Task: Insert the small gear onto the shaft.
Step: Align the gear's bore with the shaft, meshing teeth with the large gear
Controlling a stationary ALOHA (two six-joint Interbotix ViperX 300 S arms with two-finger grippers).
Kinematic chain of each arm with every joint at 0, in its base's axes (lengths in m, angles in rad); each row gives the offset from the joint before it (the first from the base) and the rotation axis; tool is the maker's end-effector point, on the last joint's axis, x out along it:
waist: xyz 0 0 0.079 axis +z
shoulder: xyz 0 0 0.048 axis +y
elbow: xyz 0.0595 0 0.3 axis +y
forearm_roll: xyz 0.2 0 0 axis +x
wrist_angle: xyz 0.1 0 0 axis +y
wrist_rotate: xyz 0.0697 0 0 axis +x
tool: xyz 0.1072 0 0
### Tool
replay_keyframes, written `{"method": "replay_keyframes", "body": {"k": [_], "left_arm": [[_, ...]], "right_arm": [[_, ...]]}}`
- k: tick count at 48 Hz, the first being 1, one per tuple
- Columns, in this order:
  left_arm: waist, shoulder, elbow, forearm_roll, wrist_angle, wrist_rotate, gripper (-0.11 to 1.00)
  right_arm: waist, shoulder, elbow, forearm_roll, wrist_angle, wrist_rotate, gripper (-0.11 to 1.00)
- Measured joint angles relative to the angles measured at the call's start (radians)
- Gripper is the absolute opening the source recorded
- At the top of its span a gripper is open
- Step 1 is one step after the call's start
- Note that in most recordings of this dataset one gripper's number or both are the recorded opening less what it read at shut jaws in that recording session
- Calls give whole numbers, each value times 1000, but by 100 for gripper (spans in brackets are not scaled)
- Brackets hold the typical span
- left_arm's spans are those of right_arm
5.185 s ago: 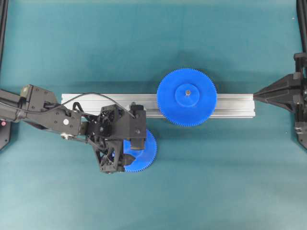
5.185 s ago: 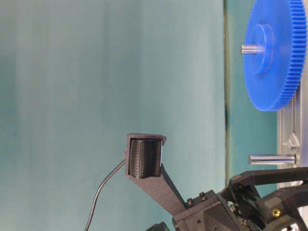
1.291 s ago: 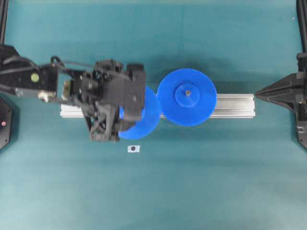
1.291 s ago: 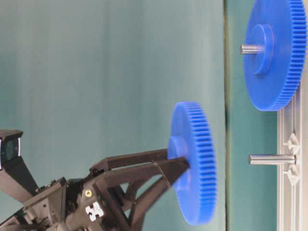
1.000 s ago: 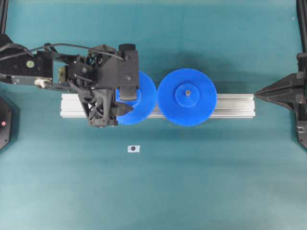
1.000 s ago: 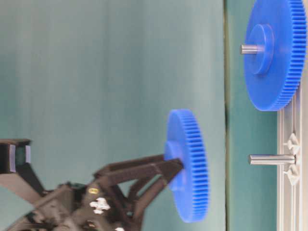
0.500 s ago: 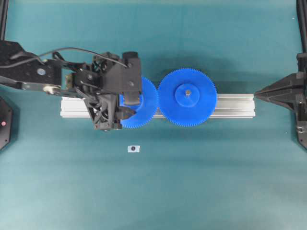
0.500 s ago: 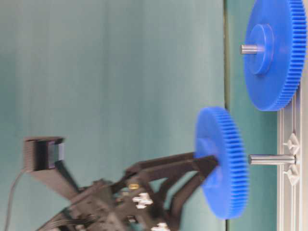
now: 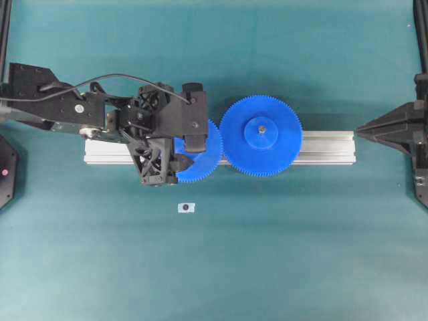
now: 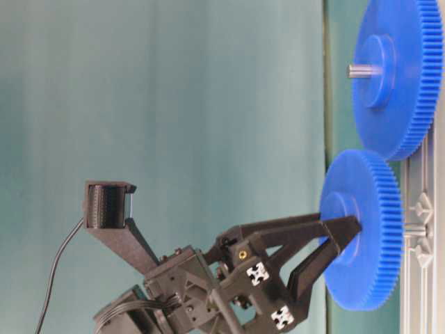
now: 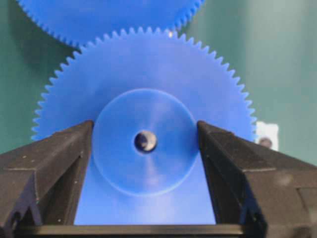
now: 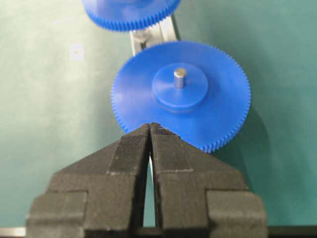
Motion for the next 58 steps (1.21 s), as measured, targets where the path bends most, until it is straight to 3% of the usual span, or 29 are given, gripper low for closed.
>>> {"method": "replay_keyframes", "body": {"k": [45, 58], "left_arm": [[2, -20, 25, 2, 104, -9, 71], [2, -9, 11, 0, 107, -11, 75]], "right_arm": [[2, -3, 0, 0, 0, 0, 8], [2, -3, 5, 0, 0, 29, 8]]}}
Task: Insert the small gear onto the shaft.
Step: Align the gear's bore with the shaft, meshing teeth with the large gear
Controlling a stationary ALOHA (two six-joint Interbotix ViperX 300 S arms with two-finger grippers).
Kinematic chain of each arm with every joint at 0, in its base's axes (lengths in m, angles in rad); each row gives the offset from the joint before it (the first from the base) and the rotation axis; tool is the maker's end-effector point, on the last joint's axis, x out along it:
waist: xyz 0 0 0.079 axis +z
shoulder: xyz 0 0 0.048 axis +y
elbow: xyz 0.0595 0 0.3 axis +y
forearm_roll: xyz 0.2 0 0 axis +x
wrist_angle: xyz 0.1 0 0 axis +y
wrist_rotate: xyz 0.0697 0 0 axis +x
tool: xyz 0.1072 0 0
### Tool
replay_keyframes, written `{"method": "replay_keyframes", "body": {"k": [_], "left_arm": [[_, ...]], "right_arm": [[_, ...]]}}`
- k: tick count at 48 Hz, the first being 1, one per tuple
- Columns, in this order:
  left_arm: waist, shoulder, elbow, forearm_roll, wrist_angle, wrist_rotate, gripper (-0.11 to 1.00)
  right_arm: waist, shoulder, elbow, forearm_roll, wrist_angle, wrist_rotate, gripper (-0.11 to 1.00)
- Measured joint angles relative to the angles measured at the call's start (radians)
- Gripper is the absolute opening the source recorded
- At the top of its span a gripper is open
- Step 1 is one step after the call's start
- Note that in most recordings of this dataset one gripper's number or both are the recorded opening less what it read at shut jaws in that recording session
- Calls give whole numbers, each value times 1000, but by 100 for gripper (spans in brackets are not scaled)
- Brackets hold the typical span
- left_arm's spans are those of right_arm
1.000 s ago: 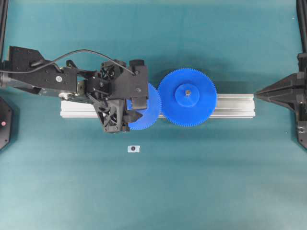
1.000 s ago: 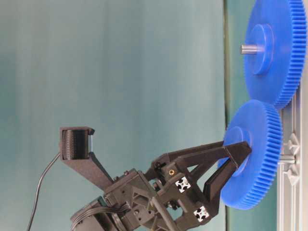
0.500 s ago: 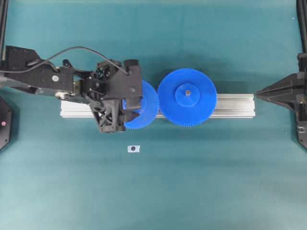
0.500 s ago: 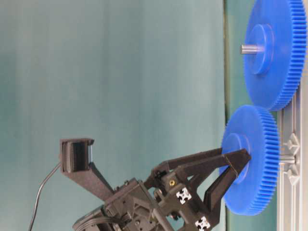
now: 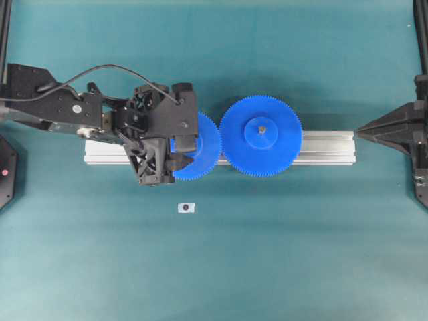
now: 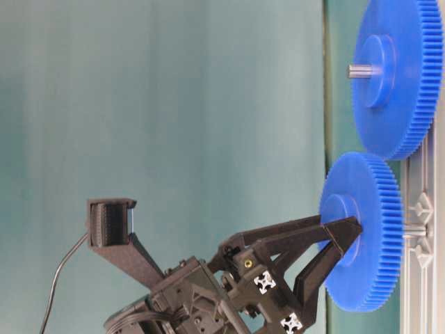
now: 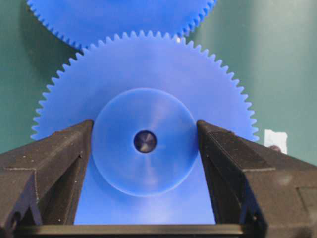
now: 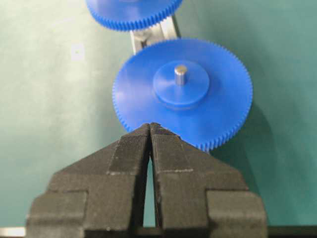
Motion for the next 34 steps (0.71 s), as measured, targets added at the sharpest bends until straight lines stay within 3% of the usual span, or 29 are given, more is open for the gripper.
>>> {"method": "replay_keyframes", "body": {"k": [7, 34], "left_arm": [[0, 9, -8, 0, 3, 6, 86], [0, -3, -15, 0, 61, 6, 86]], "right_arm": [[-2, 0, 0, 0, 0, 0, 8], [-2, 0, 0, 0, 0, 2, 8]]}}
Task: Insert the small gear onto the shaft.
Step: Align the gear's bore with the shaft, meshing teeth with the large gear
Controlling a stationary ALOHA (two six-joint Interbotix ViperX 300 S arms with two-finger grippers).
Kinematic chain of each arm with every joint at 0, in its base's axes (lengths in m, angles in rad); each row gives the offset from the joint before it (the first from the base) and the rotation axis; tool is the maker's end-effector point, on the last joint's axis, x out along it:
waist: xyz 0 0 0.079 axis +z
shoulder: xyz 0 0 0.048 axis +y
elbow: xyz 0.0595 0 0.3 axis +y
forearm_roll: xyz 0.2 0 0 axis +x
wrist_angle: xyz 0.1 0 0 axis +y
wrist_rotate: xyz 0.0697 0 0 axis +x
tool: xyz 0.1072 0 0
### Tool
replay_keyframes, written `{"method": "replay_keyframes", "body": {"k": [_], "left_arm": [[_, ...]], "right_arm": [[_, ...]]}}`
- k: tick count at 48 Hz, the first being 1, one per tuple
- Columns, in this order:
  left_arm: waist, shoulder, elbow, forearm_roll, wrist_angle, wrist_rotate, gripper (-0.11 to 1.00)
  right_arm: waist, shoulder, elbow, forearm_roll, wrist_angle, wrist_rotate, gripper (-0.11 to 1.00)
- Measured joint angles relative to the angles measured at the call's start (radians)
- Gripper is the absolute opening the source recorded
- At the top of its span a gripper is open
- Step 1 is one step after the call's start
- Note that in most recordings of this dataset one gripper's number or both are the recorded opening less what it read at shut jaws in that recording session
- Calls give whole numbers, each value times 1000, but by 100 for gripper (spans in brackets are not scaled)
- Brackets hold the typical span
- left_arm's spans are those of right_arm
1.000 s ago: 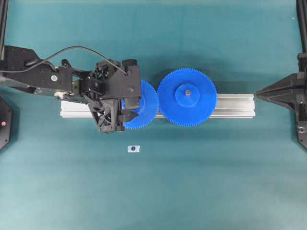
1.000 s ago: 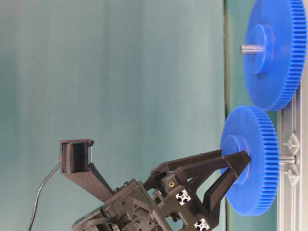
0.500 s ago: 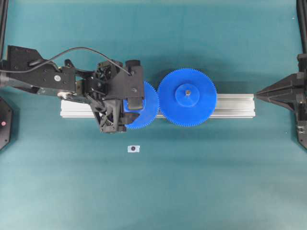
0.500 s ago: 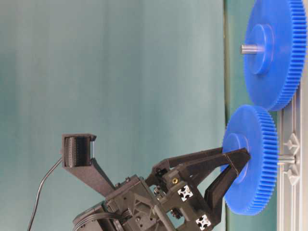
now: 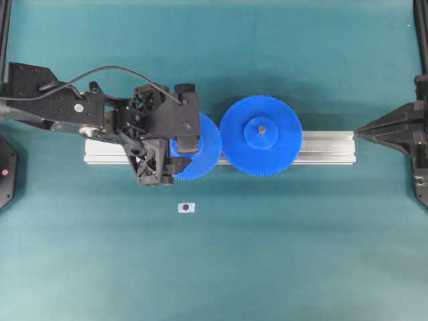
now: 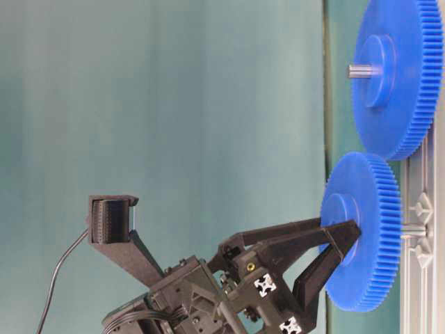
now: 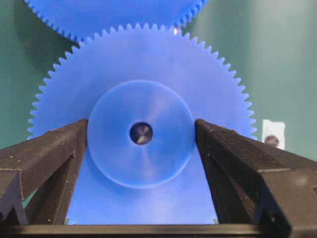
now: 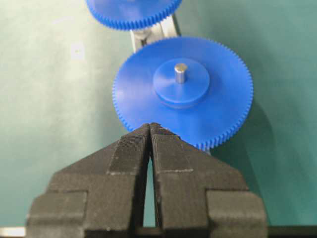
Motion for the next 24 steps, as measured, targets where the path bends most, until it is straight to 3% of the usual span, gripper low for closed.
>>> {"method": "replay_keyframes", "body": {"k": [24], "left_arm": [[0, -5, -2, 0, 26, 5, 86]], "right_arm": [[2, 0, 2, 0, 0, 0, 8]]}}
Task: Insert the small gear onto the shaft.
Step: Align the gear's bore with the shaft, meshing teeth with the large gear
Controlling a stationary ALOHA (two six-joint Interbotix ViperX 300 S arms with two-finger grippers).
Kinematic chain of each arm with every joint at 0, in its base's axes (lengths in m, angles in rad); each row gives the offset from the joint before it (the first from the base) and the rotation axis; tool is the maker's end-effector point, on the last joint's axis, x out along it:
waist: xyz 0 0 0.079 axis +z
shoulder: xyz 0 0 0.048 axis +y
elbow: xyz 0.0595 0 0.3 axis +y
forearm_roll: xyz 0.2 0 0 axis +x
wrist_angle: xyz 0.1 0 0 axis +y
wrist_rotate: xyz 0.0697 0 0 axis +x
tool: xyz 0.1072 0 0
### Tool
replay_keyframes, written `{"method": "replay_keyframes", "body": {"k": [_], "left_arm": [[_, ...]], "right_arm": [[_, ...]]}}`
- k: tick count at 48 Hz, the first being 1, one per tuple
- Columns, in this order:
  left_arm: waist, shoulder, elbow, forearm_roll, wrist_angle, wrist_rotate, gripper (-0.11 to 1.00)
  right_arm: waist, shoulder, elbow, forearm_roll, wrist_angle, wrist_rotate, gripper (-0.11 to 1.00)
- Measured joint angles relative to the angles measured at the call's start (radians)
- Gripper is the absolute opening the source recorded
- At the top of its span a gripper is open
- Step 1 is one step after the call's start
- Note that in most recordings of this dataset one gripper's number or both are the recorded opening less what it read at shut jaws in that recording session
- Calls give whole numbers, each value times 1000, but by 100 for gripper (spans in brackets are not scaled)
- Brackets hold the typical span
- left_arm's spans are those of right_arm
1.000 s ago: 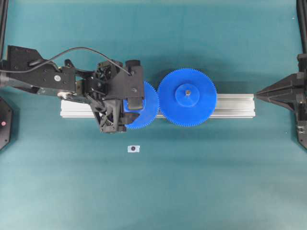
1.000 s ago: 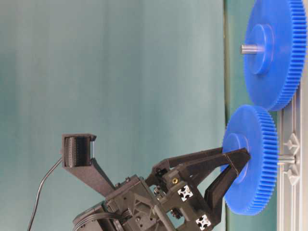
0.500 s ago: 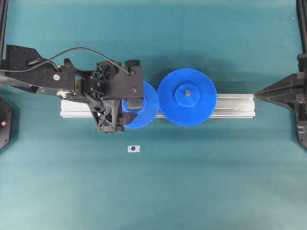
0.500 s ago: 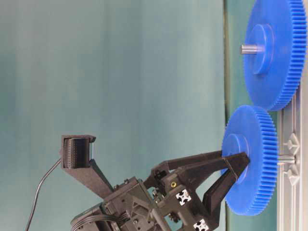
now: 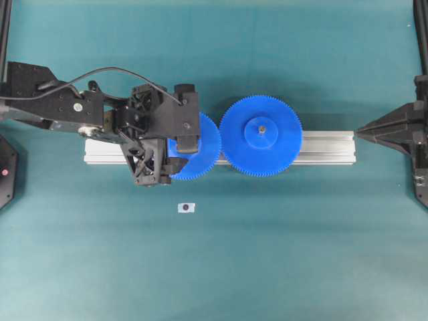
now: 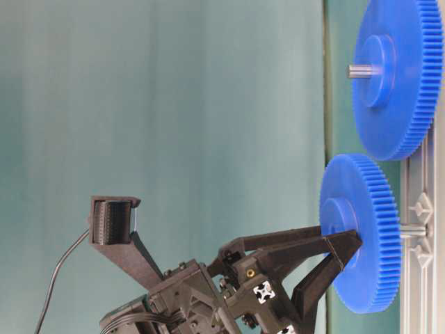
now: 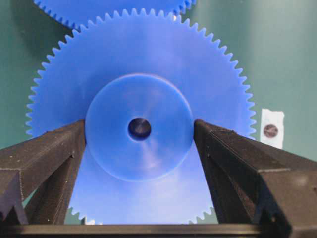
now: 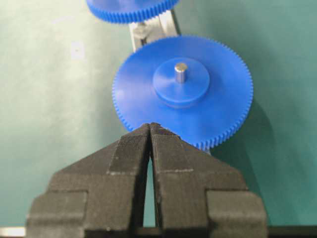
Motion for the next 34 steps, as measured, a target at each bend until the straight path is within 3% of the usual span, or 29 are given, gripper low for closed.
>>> {"method": "replay_keyframes", "body": {"k": [34], "left_arm": [[-6, 34, -43, 0, 18, -11, 86]], "right_arm": [[-2, -2, 3, 0, 0, 0, 8]]}}
